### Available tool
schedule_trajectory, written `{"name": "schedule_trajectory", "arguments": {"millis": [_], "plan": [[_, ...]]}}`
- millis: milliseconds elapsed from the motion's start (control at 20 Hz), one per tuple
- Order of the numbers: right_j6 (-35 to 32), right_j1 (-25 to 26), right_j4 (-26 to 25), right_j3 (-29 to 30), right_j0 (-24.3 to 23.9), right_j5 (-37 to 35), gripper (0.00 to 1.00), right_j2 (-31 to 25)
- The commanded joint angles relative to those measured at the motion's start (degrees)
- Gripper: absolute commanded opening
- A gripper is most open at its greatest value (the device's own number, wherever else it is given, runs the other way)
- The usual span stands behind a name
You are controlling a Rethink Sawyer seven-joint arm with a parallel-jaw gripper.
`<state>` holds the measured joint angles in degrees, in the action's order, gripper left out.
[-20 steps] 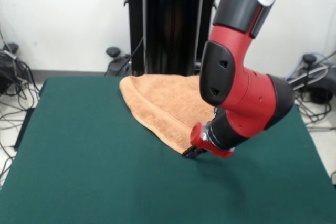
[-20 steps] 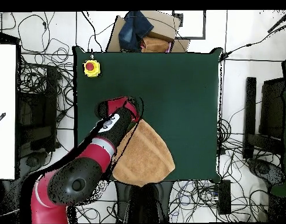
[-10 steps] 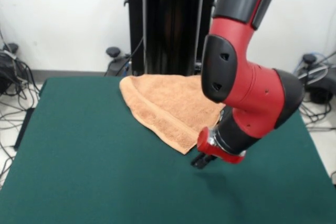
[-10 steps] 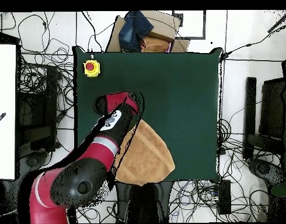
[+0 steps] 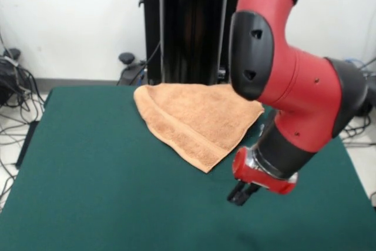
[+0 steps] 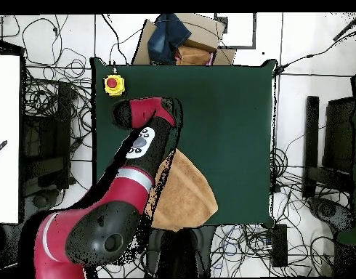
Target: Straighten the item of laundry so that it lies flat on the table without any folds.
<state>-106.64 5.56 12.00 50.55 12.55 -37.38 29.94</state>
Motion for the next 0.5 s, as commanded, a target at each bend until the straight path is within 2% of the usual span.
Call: {"name": "schedule_trajectory", "arguments": {"millis": [50,150,250,350,500], "plan": [[0.0,-4.6,-2.2,9.5,-0.6,0.7,0.0,-11.0],[1.2,-10.3,-3.1,19.8,0.0,0.7,0.0,-12.1],[2.1,-14.4,-3.4,27.1,-0.7,1.0,0.0,-13.7],[2.9,-17.1,-3.9,31.2,-1.4,0.6,0.0,-14.5],[4.6,-19.3,-5.7,34.2,-2.5,1.0,0.0,-15.2]]}}
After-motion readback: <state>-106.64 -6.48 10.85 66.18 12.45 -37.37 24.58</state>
